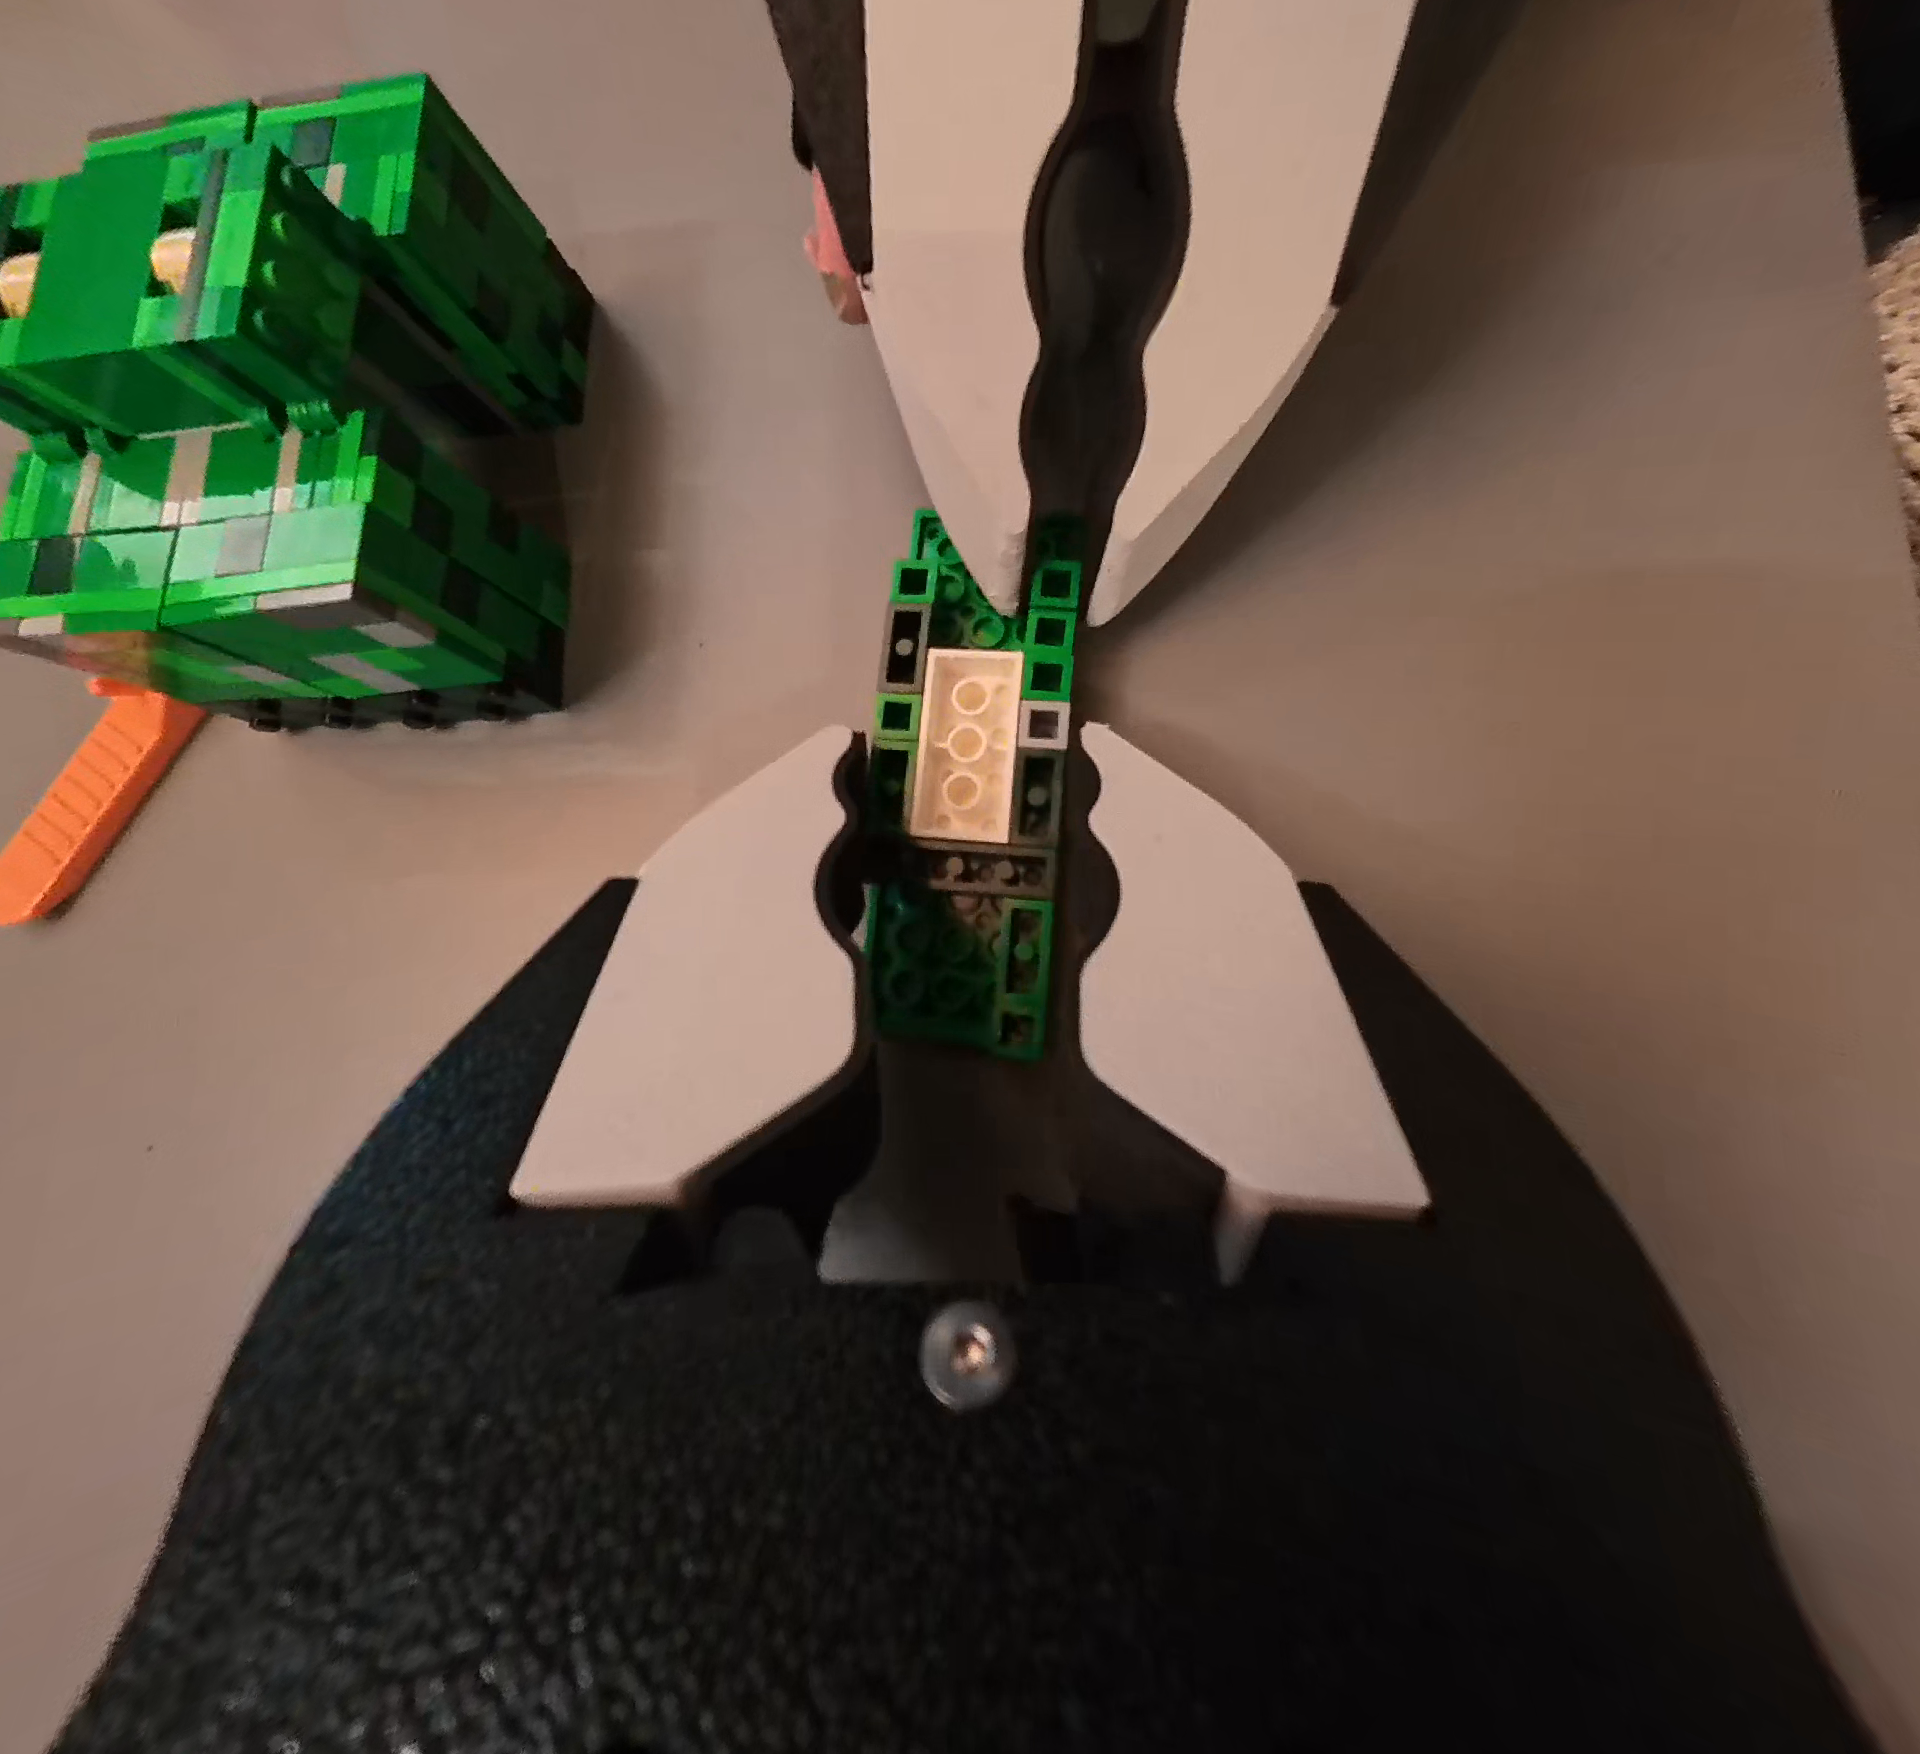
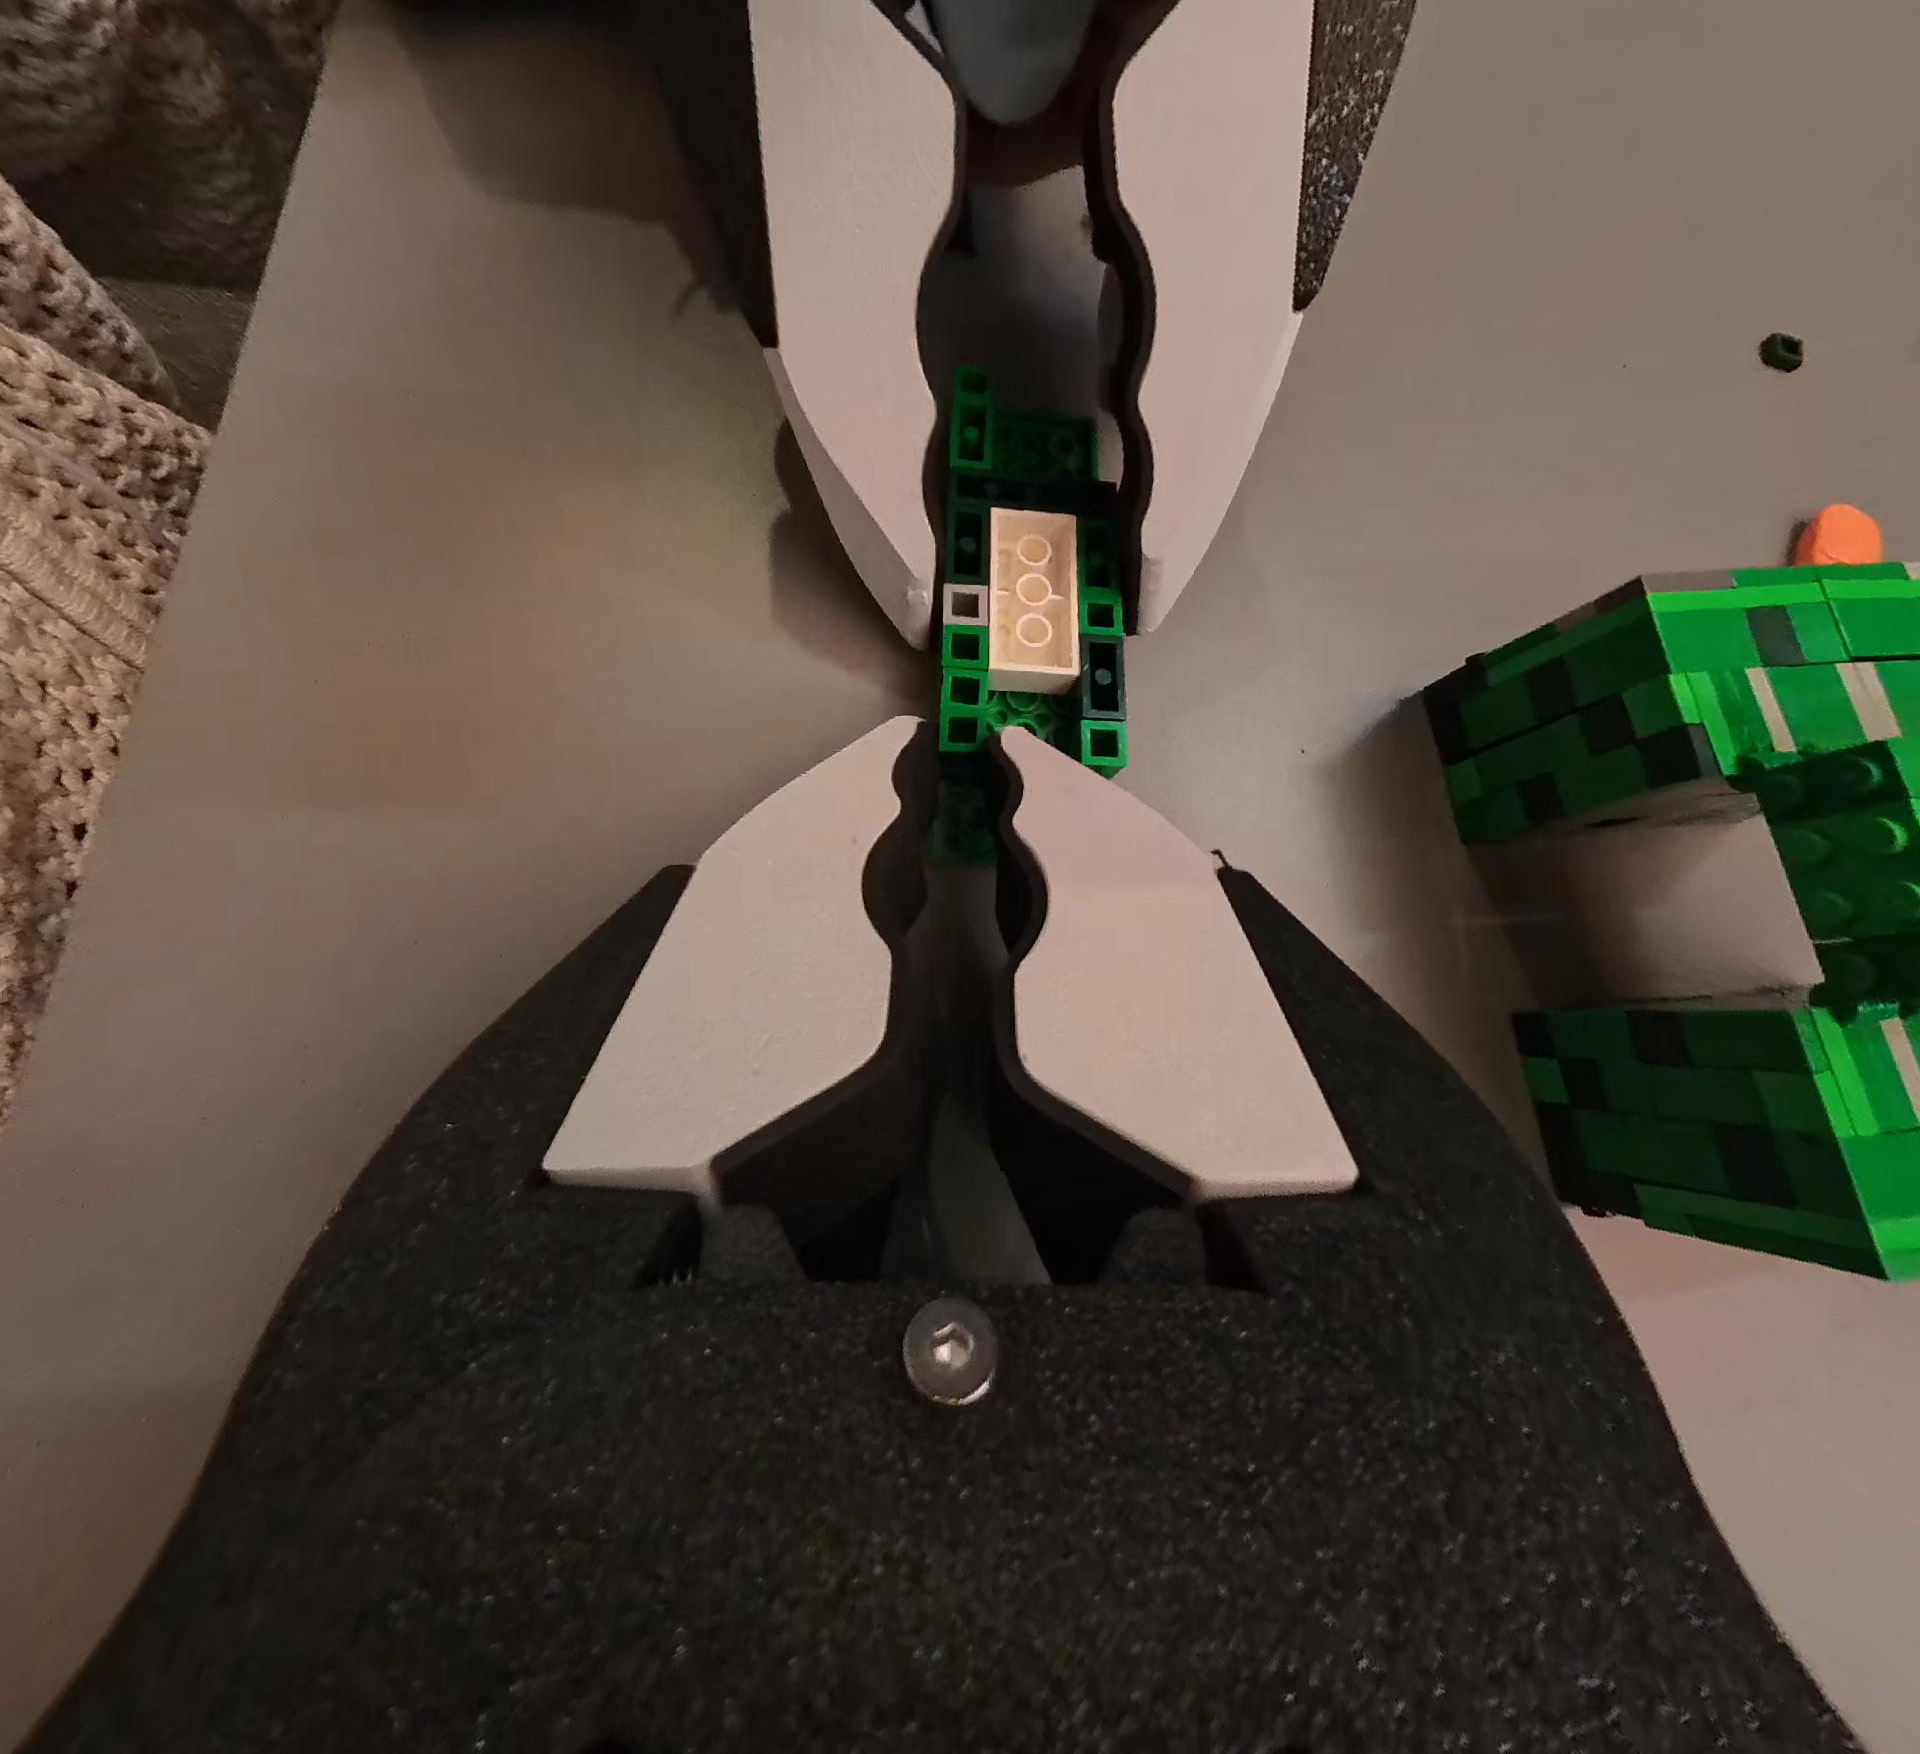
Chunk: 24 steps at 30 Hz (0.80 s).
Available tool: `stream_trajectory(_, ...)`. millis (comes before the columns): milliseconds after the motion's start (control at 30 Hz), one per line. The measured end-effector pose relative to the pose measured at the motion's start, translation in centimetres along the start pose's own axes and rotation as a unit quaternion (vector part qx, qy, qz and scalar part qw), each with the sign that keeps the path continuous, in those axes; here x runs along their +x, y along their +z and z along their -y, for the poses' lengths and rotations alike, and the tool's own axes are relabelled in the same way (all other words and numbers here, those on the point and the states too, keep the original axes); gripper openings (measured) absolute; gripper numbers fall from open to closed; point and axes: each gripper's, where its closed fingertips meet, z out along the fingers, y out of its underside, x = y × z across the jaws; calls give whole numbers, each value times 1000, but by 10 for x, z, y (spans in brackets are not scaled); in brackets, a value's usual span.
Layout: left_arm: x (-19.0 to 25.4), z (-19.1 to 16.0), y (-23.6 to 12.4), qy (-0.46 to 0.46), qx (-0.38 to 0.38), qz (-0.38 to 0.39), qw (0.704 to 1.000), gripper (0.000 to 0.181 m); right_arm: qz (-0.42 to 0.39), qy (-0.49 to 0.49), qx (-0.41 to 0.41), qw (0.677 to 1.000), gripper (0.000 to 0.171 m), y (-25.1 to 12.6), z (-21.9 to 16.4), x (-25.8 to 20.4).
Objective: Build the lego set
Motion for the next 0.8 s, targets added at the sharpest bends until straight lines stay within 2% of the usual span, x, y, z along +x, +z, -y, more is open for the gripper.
stream_trajectory(267,1,0,0,2,0,-3,1000,35,-23,-24,-5,999,8,0,1,0)
stream_trajectory(567,3,0,0,-4,3,-13,1000,35,-31,-33,-7,999,15,-1,0,-1)
stream_trajectory(800,2,1,0,-18,4,-15,1000,35,-70,-72,-20,995,21,-9,-5,-1)
